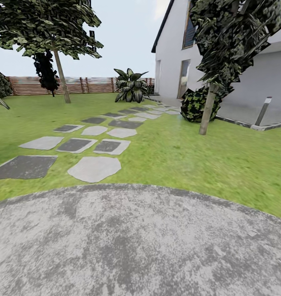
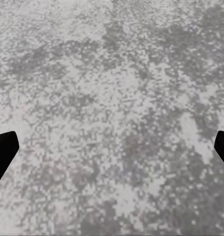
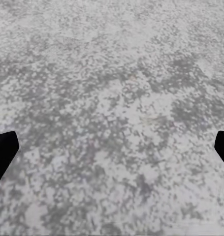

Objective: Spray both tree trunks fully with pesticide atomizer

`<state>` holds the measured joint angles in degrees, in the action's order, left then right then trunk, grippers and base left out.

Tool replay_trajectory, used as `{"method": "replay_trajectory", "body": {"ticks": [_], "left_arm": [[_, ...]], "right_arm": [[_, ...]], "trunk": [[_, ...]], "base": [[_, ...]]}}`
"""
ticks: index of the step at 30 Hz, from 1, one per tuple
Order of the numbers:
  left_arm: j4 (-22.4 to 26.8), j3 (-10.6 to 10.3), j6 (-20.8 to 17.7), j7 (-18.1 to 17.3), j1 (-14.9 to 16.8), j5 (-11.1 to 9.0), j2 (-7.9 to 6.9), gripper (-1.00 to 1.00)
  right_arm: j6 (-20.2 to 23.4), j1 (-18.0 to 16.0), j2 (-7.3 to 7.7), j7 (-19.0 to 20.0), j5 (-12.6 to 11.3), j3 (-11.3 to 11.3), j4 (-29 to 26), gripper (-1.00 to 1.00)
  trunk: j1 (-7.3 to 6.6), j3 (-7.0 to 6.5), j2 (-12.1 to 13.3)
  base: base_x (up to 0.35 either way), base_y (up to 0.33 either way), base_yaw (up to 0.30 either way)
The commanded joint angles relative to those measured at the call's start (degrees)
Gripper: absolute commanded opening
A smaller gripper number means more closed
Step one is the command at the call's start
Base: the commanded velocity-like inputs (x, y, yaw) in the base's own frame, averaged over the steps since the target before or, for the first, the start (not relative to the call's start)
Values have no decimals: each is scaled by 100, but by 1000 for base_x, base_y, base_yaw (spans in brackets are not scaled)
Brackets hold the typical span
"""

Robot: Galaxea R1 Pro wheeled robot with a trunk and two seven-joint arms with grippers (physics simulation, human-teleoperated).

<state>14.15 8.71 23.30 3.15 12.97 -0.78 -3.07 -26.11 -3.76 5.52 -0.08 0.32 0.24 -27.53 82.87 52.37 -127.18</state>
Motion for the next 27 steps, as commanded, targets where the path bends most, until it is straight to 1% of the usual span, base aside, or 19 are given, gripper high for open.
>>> {"method": "replay_trajectory", "body": {"ticks": [1,10,27], "left_arm": [[-7,-10,20,14,4,-6,0,100],[-8,-18,25,11,4,-1,0,100],[-8,-18,26,10,4,-1,0,100]], "right_arm": [[-17,-2,2,-1,3,2,2,100],[-17,-2,2,-1,3,2,2,100],[-17,-2,2,-1,3,2,2,100]], "trunk": [[2,5,-2],[2,5,-2],[2,5,-2]], "base": [[302,193,0],[314,143,0],[337,7,0]]}}
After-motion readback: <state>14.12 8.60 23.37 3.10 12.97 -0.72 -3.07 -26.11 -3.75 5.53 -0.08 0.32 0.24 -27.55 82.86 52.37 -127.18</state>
